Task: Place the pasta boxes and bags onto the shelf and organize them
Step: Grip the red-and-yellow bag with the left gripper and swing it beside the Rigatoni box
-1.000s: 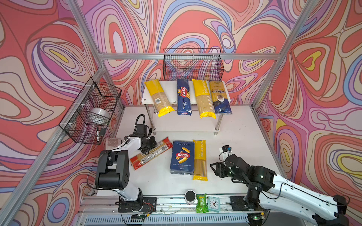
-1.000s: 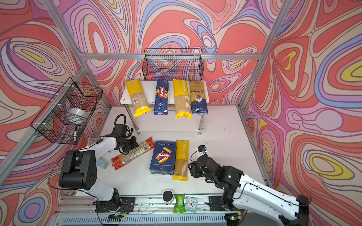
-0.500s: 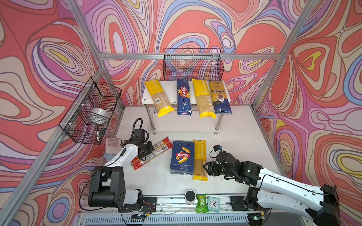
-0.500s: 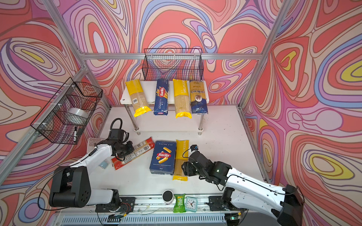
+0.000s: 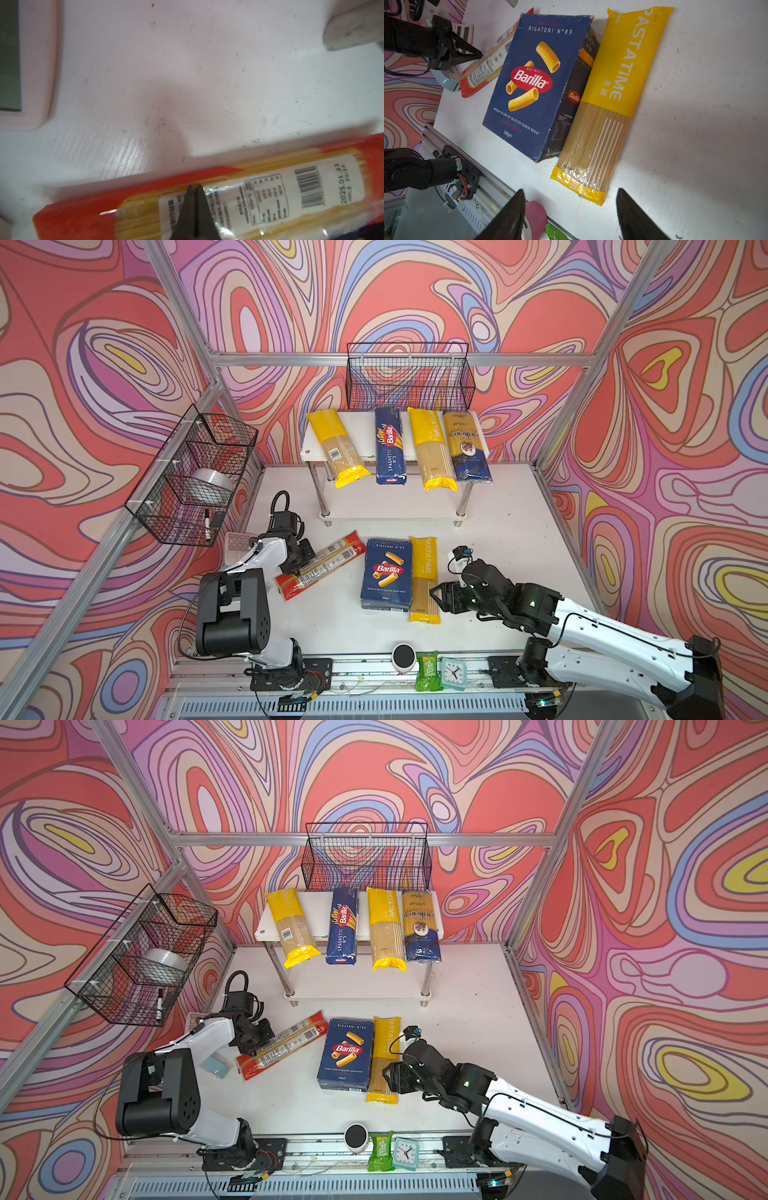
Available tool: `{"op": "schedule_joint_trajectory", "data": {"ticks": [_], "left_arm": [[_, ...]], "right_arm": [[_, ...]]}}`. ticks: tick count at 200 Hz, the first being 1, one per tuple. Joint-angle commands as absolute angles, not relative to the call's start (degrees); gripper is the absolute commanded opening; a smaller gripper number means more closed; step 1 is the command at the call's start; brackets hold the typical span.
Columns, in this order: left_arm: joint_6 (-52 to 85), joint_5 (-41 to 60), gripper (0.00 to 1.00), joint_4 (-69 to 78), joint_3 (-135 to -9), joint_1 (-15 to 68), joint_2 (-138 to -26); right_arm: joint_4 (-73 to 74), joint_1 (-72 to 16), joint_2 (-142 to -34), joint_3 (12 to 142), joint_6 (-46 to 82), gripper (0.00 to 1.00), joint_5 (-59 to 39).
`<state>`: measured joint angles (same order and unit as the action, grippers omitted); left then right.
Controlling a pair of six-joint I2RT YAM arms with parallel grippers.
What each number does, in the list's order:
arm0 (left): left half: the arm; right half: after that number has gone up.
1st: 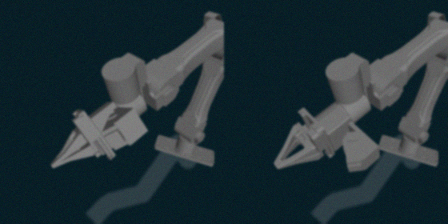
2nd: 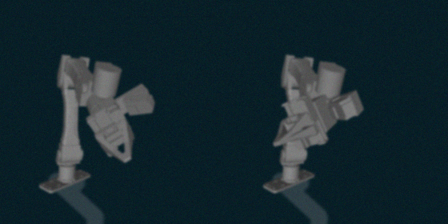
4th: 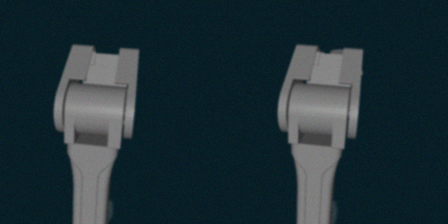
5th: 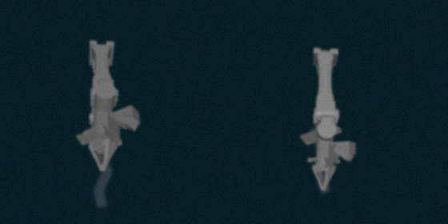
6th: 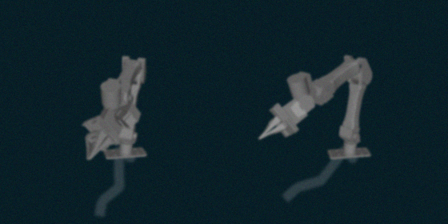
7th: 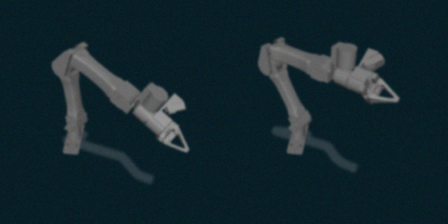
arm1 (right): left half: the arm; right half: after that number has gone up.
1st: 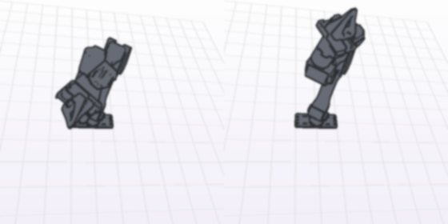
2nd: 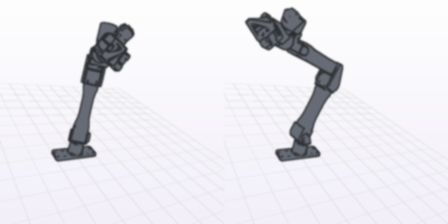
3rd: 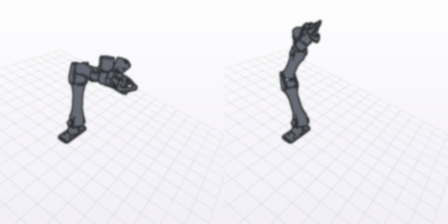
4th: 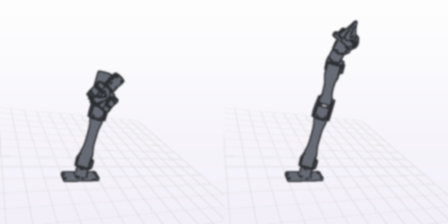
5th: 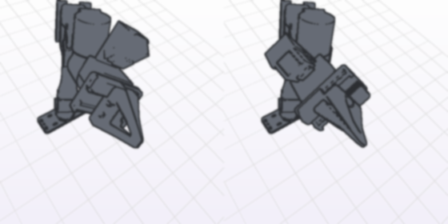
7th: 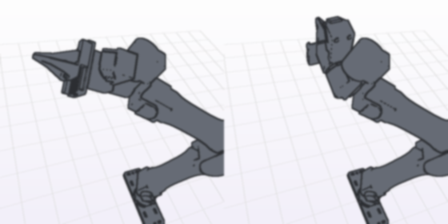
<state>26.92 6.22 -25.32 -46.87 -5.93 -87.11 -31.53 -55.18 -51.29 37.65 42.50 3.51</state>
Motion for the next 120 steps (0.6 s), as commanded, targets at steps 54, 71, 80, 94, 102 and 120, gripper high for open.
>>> {"op": "schedule_joint_trajectory", "data": {"ticks": [54, 71, 80, 94, 102, 120], "left_arm": [[30.7, 21.9, 0.0, -20.8, -36.5, -6.4, -81.6], [31.5, 22.8, 0.0, -20.5, -33.9, -6.4, -79.0], [31.9, 23.2, 0.0, -20.5, -32.8, -6.3, -78.0], [32.2, 24.8, 0.0, -20.6, -31.6, -6.0, -76.7], [33.0, 25.7, 0.0, -20.3, -30.6, -5.5, -75.6], [35.2, 26.1, 0.0, -19.7, -28.0, -3.2, -72.6]], "right_arm": [[-30.5, -55.0, -49.1, 36.2, 43.1, 0.72, 3.6], [-29.9, -54.9, -49.3, 36.0, 43.3, 0.71, 3.1], [-29.8, -55.0, -49.5, 36.0, 43.3, 0.71, 2.9], [-29.7, -55.0, -49.9, 36.0, 43.3, 0.72, 2.6], [-29.8, -55.0, -50.3, 36.0, 43.3, 0.72, 2.6], [-30.6, -55.0, -51.5, 36.2, 43.4, 0.72, 3.5]]}}
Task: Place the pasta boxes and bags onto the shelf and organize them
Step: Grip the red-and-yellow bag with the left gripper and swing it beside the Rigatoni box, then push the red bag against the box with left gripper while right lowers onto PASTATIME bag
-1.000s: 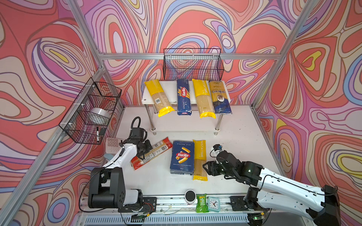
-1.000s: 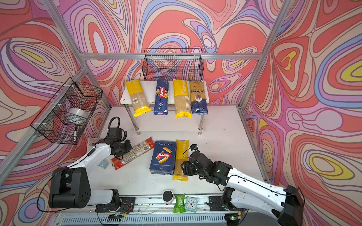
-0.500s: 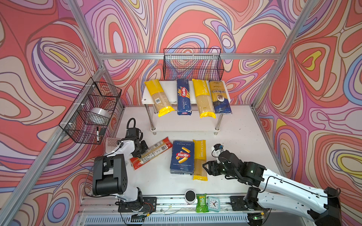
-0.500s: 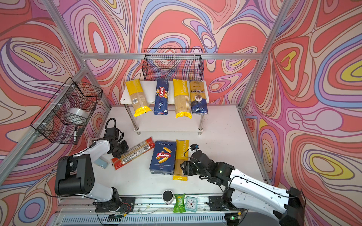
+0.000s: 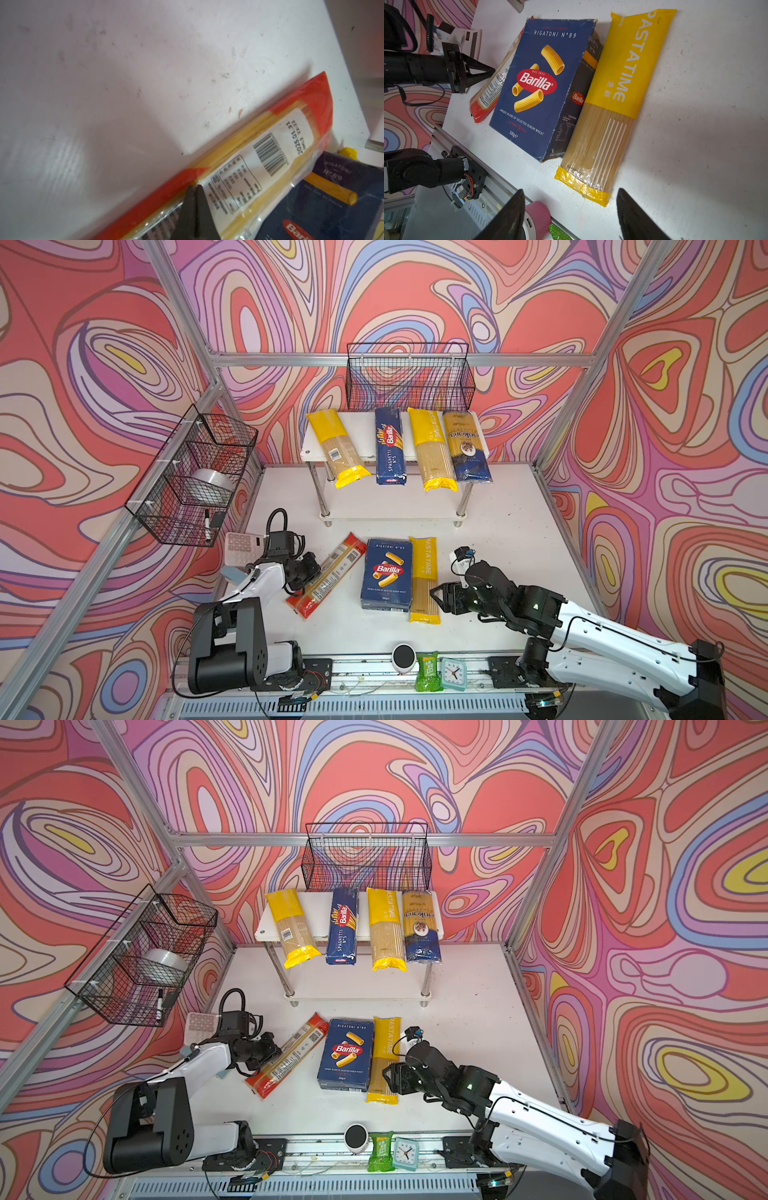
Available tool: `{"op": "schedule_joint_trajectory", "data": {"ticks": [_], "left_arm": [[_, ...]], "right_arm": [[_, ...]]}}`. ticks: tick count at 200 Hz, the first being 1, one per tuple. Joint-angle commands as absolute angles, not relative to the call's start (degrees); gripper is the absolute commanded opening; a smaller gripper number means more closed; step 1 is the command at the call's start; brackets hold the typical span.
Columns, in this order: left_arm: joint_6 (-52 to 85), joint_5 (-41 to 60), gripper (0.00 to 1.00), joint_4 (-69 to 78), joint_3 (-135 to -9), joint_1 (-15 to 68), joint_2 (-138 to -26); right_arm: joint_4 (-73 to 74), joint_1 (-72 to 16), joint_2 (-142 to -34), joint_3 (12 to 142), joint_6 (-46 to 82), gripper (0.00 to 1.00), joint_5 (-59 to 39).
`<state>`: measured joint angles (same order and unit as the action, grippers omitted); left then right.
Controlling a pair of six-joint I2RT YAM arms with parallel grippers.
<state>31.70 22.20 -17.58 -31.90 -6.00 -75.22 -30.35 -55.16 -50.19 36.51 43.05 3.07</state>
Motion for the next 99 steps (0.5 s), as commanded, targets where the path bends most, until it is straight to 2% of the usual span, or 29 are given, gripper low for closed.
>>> {"op": "schedule_joint_trajectory", "data": {"ticks": [1, 45, 70, 82, 93, 99], "left_arm": [[35.3, 26.1, 0.0, -19.6, -27.8, -3.1, -72.5], [40.0, 22.8, 0.0, -19.9, -27.2, 6.2, -66.7], [36.8, 17.9, 0.05, -27.2, -32.0, 6.8, -63.4], [34.7, 15.4, 0.14, -31.2, -35.0, 6.8, -61.6], [33.3, 14.7, 0.32, -33.7, -38.1, 6.8, -60.0], [32.6, 14.9, 0.37, -34.7, -39.6, 6.8, -59.3]], "right_arm": [[-30.6, -54.9, -51.6, 36.2, 43.4, 0.72, 3.5], [-30.7, -55.0, -54.4, 37.5, 43.4, 0.74, 3.2], [-32.0, -55.0, -55.3, 38.4, 43.8, 0.75, 4.7], [-32.8, -55.0, -56.1, 38.7, 43.9, 0.76, 5.1], [-32.7, -54.9, -56.6, 38.5, 44.0, 0.77, 5.0], [-32.4, -54.9, -56.8, 38.4, 44.1, 0.77, 5.0]]}}
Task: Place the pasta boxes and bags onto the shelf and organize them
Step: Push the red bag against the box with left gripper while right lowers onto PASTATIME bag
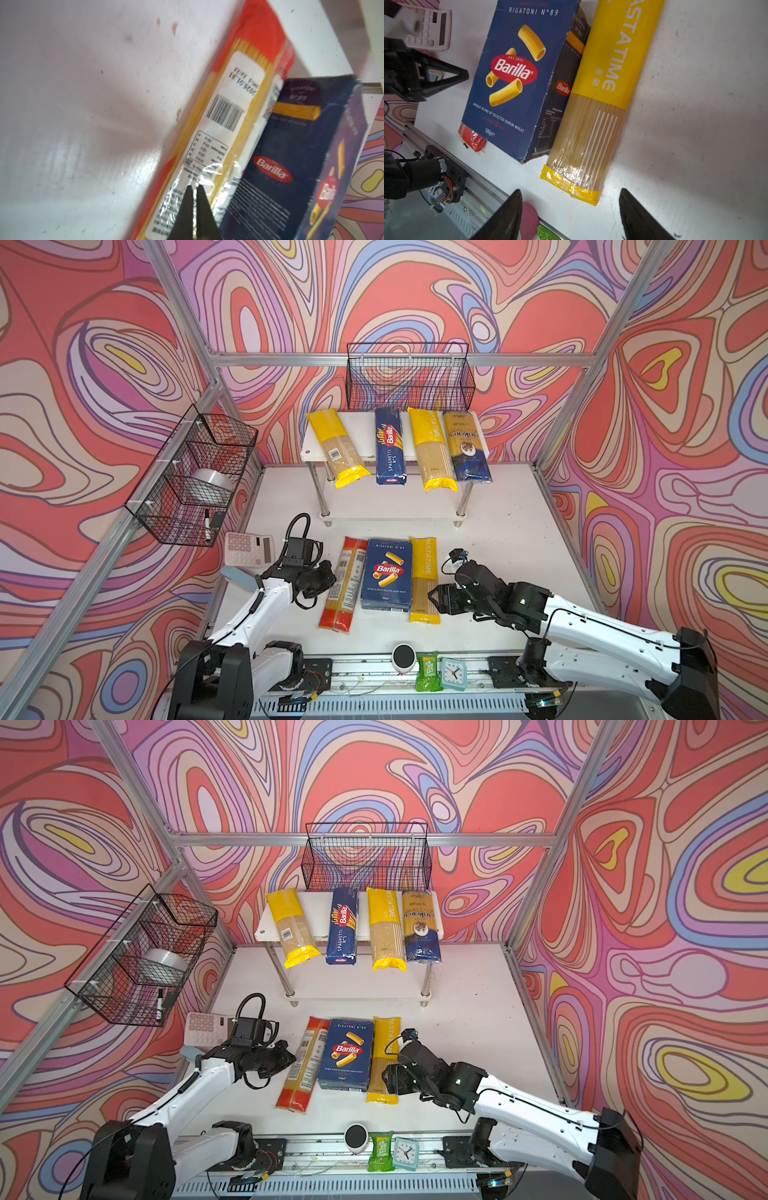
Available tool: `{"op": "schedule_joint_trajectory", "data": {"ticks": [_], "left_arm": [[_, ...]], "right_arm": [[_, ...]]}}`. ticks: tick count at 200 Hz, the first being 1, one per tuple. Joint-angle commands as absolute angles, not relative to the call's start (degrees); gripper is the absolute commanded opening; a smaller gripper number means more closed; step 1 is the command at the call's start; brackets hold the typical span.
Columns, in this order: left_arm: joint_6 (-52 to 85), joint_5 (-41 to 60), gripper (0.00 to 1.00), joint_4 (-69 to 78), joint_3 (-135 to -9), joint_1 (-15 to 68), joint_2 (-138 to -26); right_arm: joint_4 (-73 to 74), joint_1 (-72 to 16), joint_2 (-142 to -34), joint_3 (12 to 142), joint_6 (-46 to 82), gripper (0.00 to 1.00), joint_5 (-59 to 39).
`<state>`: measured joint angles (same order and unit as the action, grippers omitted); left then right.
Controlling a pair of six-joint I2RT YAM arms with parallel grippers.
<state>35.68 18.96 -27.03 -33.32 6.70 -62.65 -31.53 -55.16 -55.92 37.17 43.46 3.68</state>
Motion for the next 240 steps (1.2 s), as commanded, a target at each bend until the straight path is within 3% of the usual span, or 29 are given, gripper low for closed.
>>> {"op": "schedule_joint_trajectory", "data": {"ticks": [1, 63, 92, 173, 220, 240], "left_arm": [[32.5, 14.9, 0.37, -34.9, -39.8, 6.8, -59.2], [25.8, 23.2, 0.8, -41.2, -52.0, 8.2, -56.6], [19.2, 27.6, 1.0, -43.9, -53.9, 10.7, -54.7], [14.3, 30.8, 1.0, -38.8, -45.1, 11.5, -42.9], [13.5, 37.6, 1.0, -36.4, -45.4, 11.7, -47.5], [12.6, 34.9, 1.0, -38.3, -46.4, 13.6, -48.4]], "right_arm": [[-32.3, -54.9, -56.8, 38.4, 44.1, 0.77, 5.0], [-31.0, -53.9, -59.5, 39.9, 44.6, 0.8, 5.7], [-28.7, -52.6, -63.0, 41.7, 43.1, 0.95, 1.9], [-32.7, -52.3, -65.9, 44.1, 44.6, 0.98, 9.8], [-28.6, -52.2, -68.0, 40.8, 45.5, 0.98, 9.3], [-25.2, -52.2, -69.2, 39.0, 46.1, 0.98, 8.4]]}}
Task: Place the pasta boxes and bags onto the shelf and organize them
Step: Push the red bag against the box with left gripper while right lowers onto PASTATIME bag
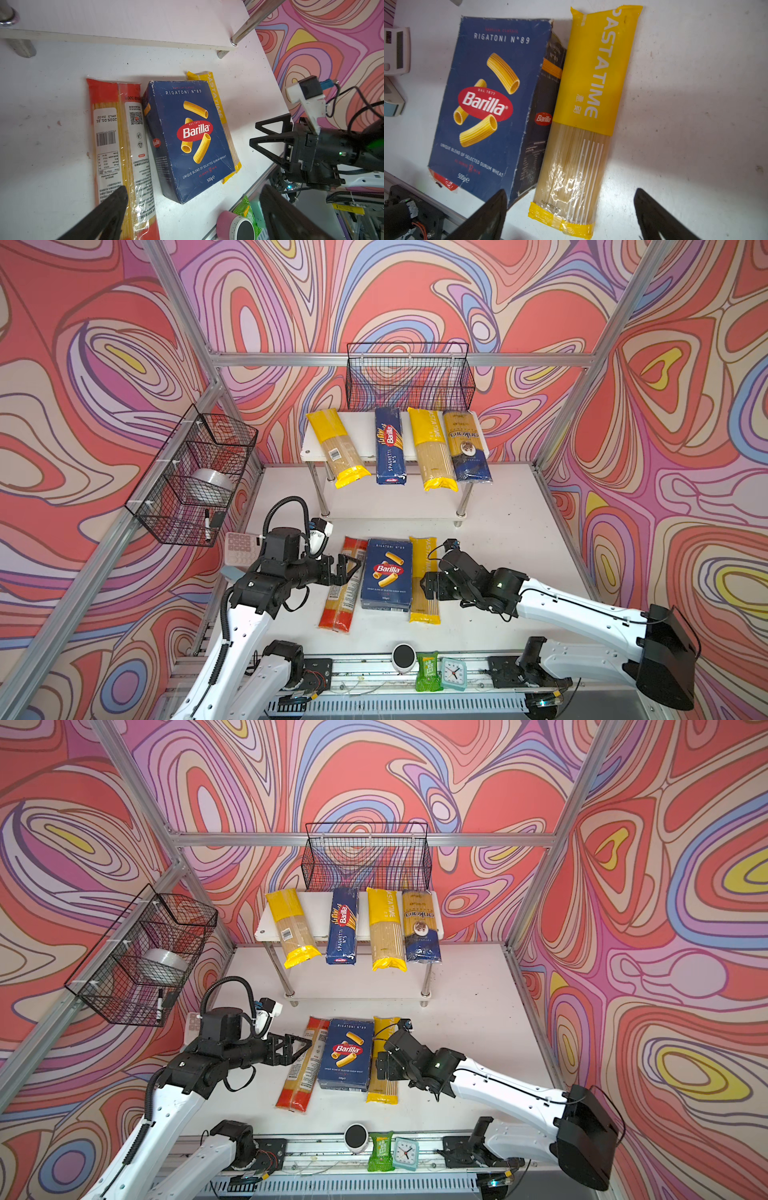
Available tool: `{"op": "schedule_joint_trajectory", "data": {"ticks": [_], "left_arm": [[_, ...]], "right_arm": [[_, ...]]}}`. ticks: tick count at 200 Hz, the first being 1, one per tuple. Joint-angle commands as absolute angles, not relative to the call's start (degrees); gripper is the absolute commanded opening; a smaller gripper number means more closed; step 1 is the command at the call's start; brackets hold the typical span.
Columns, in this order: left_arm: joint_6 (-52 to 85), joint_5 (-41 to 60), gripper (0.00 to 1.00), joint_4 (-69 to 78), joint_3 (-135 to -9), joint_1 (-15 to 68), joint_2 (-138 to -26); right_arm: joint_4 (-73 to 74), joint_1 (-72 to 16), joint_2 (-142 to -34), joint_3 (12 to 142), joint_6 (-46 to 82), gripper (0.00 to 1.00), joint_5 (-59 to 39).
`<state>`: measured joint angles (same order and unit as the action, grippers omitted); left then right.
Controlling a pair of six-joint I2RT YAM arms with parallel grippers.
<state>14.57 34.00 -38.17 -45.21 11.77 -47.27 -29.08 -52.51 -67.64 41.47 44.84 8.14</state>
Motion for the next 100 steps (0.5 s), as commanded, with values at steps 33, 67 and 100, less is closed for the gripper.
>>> {"op": "schedule_joint_trajectory", "data": {"ticks": [33, 67, 100], "left_arm": [[13.8, 30.2, 1.0, -35.9, -46.6, 19.6, -48.6], [13.2, 27.9, 1.0, -38.9, -47.9, 20.7, -50.4], [13.6, 28.1, 1.0, -38.7, -47.0, 20.7, -48.7]], "right_arm": [[-22.4, -52.1, -74.0, 39.6, 45.2, 0.98, 7.8], [-23.1, -52.2, -78.9, 42.6, 43.8, 0.99, 8.2], [-24.8, -52.1, -81.8, 44.9, 43.8, 0.98, 9.2]]}}
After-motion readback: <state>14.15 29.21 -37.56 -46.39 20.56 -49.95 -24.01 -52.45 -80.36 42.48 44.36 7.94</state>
